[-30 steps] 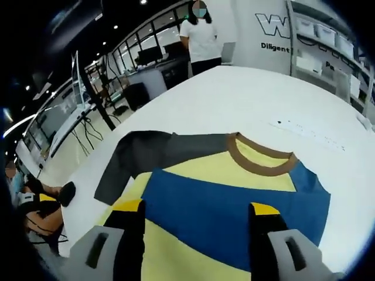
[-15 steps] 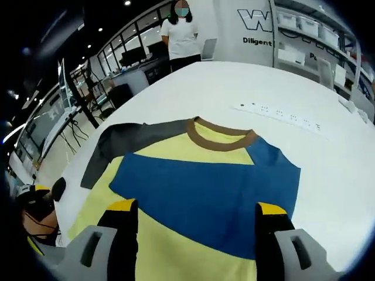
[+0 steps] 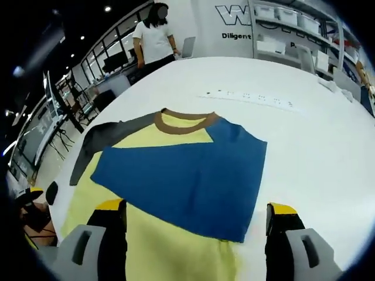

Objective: Fold the garment on the visible template until the final outline fits inside the template.

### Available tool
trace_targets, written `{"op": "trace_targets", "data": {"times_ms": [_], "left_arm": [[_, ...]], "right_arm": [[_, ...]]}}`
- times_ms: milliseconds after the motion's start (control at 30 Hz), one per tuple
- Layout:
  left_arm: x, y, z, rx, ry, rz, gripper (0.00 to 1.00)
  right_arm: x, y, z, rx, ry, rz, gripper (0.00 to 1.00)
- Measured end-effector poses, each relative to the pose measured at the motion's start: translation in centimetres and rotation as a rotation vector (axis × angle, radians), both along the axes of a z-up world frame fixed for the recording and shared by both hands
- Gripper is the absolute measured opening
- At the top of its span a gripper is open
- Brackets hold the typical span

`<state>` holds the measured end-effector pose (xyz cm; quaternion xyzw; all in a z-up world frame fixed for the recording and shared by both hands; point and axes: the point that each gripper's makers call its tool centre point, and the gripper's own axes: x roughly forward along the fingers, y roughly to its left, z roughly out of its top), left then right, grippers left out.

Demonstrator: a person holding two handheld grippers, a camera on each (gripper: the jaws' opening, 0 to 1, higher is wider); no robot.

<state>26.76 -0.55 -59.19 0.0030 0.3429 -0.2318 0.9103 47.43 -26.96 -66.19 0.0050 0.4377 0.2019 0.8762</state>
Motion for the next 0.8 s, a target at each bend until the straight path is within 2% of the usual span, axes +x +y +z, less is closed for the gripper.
{"op": "trace_targets", "data": {"times_ms": [167,267,333,400,433,567,700,800], "left_arm": [[0.0,0.0,0.1,-0.001,-0.007,0.001,0.99],[0.0,0.0,0.1,0.001,-0.009,0.004,0.99],[0.0,0.1,0.2,0.005,-0.012,0.005,0.99],[0.0,0.1,0.2,0.003,-0.016,0.008,0.99],[0.0,0.1,0.2,0.002,-0.015,0.008,0.99],[-0.1,0.2,0.1,0.007,-0.015,0.006,0.99],[-0.1,0.3,0.2,0.007,-0.019,0.009,0.99],[-0.2,0.3,0.2,0.006,-0.016,0.010,0.99]], "right_arm": [[-0.5,-0.9,-0.4,0.048,0.022,-0.049,0.95],[-0.6,-1.6,-0.7,0.043,0.023,-0.061,0.88],[-0.7,-2.1,-1.0,0.027,0.020,-0.079,0.77],[-1.1,-2.5,-1.4,0.039,0.045,-0.100,0.67],[-0.9,-2.6,-1.2,0.032,0.026,-0.102,0.64],[-1.1,-3.2,-1.3,0.034,0.038,-0.115,0.51],[-1.8,-3.7,-1.7,0.013,0.057,-0.121,0.29],[-1.8,-4.1,-1.8,-0.005,0.037,-0.121,0.23]]}}
